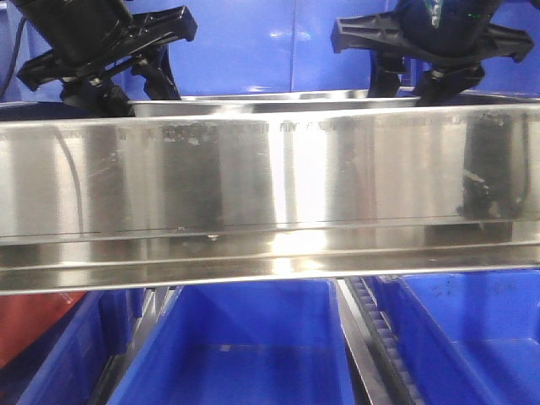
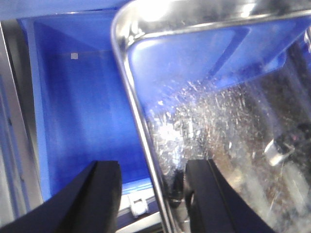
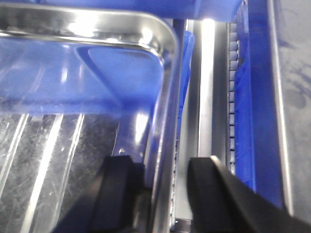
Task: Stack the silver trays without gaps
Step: 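Close both grippers on opposite rims of the silver tray, then lift the silver tray off the shelf with both grippers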
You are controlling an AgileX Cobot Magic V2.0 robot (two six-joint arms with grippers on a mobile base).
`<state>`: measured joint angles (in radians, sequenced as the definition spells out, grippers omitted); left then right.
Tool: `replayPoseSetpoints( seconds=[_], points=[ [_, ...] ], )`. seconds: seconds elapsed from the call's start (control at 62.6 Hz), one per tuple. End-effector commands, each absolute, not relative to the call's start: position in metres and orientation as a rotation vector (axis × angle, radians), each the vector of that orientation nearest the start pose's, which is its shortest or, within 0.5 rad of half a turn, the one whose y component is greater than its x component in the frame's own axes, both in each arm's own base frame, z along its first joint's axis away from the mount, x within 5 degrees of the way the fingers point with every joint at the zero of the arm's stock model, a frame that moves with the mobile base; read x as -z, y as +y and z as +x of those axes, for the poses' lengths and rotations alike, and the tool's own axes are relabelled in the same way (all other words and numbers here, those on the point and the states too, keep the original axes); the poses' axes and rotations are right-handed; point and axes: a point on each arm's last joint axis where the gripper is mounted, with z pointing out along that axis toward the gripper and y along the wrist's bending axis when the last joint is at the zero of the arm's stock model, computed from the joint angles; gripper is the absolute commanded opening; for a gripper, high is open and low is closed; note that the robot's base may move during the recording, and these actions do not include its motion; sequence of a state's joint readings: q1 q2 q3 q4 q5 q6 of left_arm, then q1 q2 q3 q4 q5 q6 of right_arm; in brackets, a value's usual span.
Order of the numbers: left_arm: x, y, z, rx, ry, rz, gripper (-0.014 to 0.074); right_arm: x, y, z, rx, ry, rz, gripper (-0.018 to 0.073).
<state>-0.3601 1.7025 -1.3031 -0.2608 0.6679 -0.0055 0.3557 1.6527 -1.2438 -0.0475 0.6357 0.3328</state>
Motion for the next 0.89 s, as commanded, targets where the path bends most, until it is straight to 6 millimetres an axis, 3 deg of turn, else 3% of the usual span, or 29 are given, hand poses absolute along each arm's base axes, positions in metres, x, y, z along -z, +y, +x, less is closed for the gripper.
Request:
replayPoseSetpoints(
  seconds=[0.0,0.112,0.208,0.495,0.879],
  points=[
    [-0.271,-0.145,0.343,0.436,2.557,0.226,0.0133,-0.268,0.121,0.335,-0.217,2.573,-0.058,0.0054],
    [-0.271,-0.145,0.343,0.436,2.557,0.226,-0.0038,-0.268,0.122,0.335,-0.234,2.577,-0.045,-0.0060],
    [-0.271,-0.145,0.343,0.441,2.558,0.223,-0.0002,-0.268,0.122,0.335,-0.246,2.576,-0.037,-0.0071],
    [-0.279,-0.146,0.340,0.492,2.541,0.192,-0.0013,-0.275,0.121,0.332,-0.248,2.558,-0.040,-0.0069],
    [-0.327,-0.146,0.315,0.484,2.383,0.262,-0.0013,-0.320,0.119,0.313,-0.215,2.376,-0.139,-0.0069]
  ],
)
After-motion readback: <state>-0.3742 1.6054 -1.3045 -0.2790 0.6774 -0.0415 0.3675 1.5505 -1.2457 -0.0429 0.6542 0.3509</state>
